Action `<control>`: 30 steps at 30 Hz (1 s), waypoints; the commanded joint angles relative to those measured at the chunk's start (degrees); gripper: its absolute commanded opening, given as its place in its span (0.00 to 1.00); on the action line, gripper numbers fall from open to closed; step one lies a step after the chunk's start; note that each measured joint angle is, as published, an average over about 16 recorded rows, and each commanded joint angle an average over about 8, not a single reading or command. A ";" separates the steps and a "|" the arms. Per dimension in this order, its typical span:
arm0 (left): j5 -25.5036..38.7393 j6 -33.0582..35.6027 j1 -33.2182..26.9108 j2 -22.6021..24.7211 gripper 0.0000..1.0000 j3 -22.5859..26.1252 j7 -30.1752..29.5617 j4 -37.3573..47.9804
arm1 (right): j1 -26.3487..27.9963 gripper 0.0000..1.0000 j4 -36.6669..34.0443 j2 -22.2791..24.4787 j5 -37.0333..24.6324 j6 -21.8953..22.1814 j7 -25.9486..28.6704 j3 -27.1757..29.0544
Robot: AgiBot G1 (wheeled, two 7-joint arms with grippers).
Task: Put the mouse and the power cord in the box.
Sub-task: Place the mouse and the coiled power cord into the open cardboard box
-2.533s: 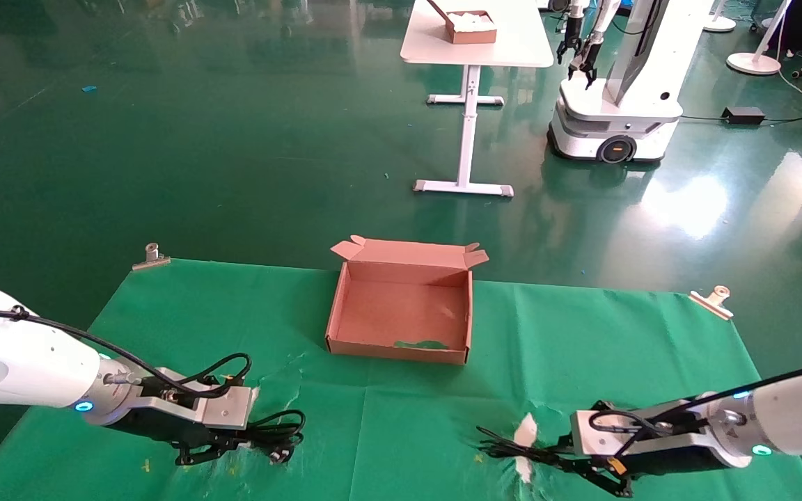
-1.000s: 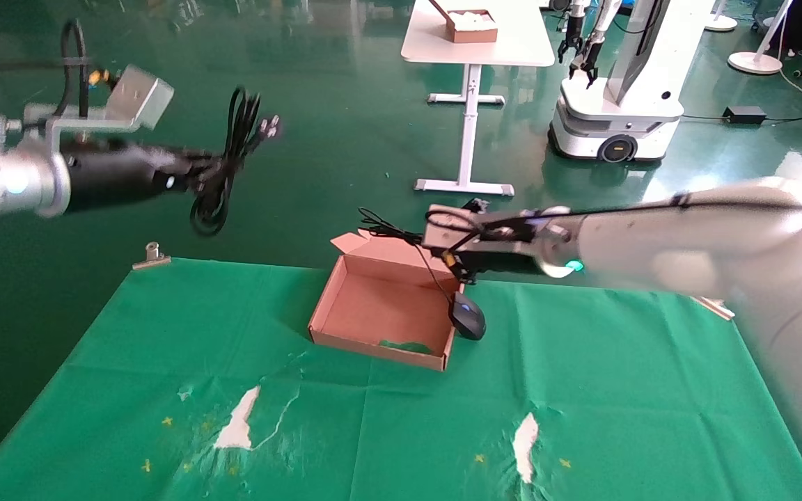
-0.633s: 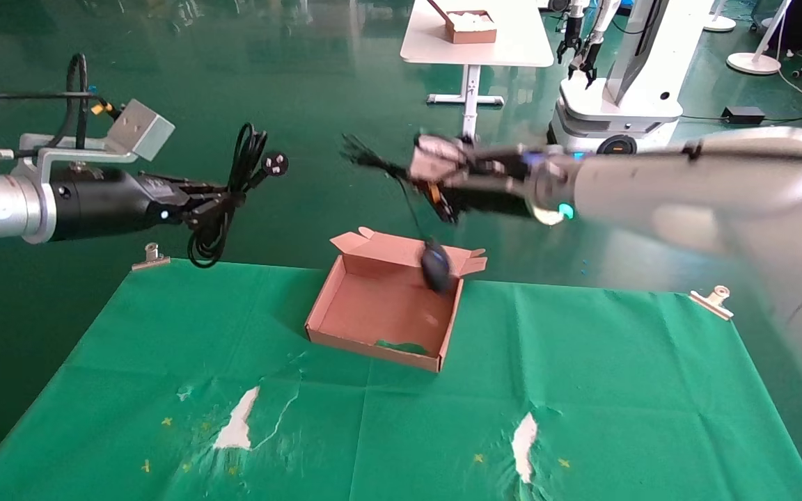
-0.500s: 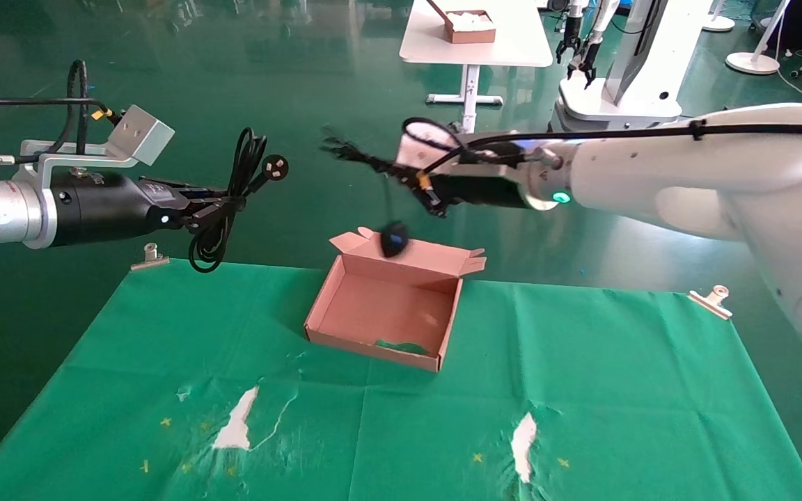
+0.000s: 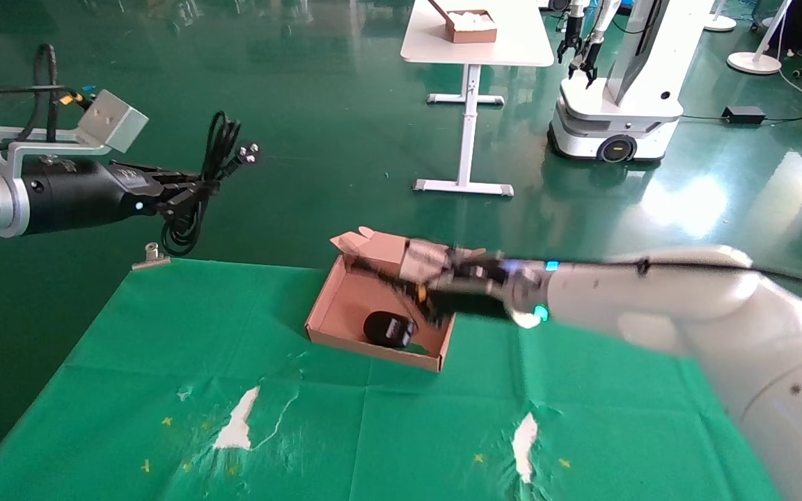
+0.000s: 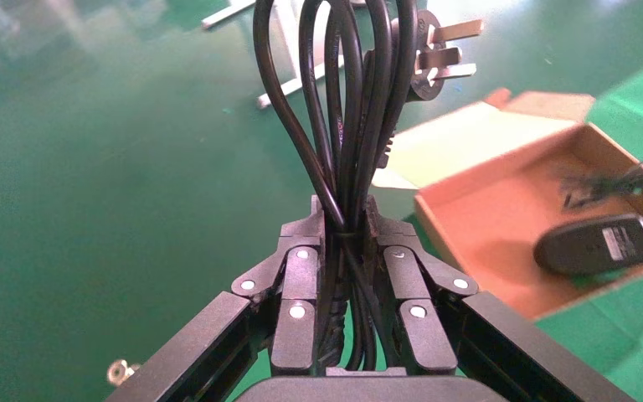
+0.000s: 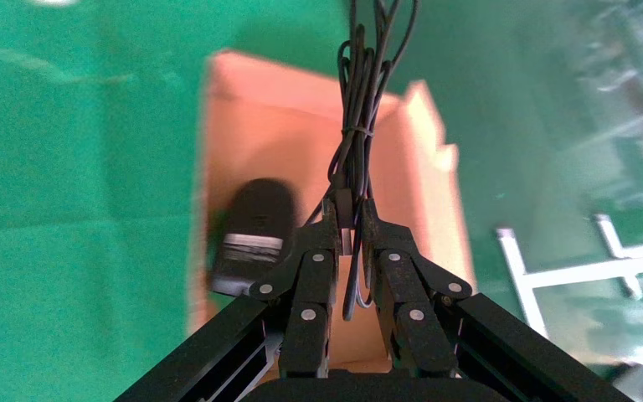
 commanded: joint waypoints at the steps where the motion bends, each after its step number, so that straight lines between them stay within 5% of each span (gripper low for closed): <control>1: 0.25 1.12 -0.11 -0.30 0.00 0.17 0.51 -0.30 | -1.18 0.81 0.28 0.03 0.62 0.06 0.24 -1.10; 3: 1.39 1.99 -0.25 -0.19 0.00 0.97 2.38 -1.12 | -1.11 1.00 0.36 0.07 1.24 0.25 0.27 -1.85; 12: 5.85 1.01 -0.47 2.71 0.00 4.06 10.38 -3.05 | 0.46 1.00 -1.50 0.43 5.59 3.52 -0.29 -2.61; 19: 7.25 -3.75 1.99 9.70 0.00 5.07 12.58 -2.10 | 4.52 1.00 -5.12 2.25 7.69 2.92 -4.42 -1.94; 23: 9.60 -6.39 5.50 15.33 0.00 7.04 15.66 -3.95 | 8.58 1.00 -6.03 6.14 8.56 -3.24 -7.29 -1.34; 30: 12.68 -6.08 13.49 18.40 0.00 13.62 21.27 -16.38 | 14.90 1.00 -4.24 14.81 9.94 -22.24 -10.58 -0.97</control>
